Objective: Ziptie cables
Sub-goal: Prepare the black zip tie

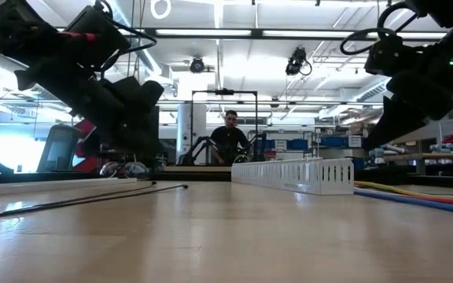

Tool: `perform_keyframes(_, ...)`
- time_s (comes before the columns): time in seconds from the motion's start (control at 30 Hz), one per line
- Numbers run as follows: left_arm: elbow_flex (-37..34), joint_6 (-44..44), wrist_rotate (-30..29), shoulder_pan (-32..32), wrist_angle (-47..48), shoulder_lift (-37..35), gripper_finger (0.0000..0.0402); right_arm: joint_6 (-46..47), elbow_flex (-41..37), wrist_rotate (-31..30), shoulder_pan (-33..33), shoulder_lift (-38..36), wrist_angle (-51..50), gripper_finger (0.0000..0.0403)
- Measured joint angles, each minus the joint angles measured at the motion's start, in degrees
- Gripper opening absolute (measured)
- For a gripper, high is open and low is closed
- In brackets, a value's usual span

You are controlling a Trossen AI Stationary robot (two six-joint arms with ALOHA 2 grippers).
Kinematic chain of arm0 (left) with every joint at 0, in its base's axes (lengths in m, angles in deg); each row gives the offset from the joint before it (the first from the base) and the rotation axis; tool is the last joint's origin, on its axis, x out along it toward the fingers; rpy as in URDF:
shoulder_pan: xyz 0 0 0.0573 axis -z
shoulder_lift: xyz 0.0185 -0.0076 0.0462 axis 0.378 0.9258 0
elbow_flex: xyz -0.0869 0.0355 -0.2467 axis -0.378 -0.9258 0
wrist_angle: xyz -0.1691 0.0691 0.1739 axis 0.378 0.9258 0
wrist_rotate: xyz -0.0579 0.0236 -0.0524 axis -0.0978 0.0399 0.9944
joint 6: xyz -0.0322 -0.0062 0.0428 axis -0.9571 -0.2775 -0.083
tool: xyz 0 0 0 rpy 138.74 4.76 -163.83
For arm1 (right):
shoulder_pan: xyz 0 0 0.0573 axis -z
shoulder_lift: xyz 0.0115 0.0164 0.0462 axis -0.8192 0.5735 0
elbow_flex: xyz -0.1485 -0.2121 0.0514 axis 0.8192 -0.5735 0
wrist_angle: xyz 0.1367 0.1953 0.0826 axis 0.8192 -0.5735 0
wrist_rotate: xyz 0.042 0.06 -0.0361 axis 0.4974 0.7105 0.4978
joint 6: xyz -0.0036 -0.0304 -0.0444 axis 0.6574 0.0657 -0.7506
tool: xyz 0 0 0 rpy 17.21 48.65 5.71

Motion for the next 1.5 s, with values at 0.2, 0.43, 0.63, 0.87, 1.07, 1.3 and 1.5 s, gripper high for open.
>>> perform_keyframes(0.2, 0.0, 1.43, 3.85, -2.41, -0.35, -0.01, 0.013, -0.19, 0.0, -2.33, -0.01, 0.0, 0.0, 0.0002)
perform_keyframes(0.43, 0.0, -4.68, 7.48, -5.09, 3.51, -0.01, 0.0113, -1.05, 0.0, -2.41, -0.02, 0.0, 0.02, 0.0001)
perform_keyframes(0.63, 3.93, -4.29, 6.94, -5.91, 12.77, 0.17, 0.0095, -1.08, 0.0, -2.41, -0.02, 0.0, 0.04, 0.0002)
perform_keyframes(0.87, 12.25, -1.67, 6.49, -7.15, 24.54, 5.4, 0.0086, -1.09, -0.02, -2.52, -0.02, 0.02, 0.37, 0.0003)
perform_keyframes(1.07, 17.89, -1.19, 9.0, -7.24, 29.15, 11.96, 0.0086, -1.09, -0.02, -2.44, 0.0, 0.02, 0.43, 0.0004)
perform_keyframes(1.3, 19.8, -1.46, 9.08, -7.24, 32.78, 14.68, 0.0086, -0.96, -0.02, -2.28, -0.04, 0.02, 0.44, 0.0001)
perform_keyframes(1.5, 19.69, -1.57, 8.72, -7.28, 32.94, 14.68, 0.0086, -0.95, -0.02, -2.23, -0.07, 0.02, 0.76, 0.0001)
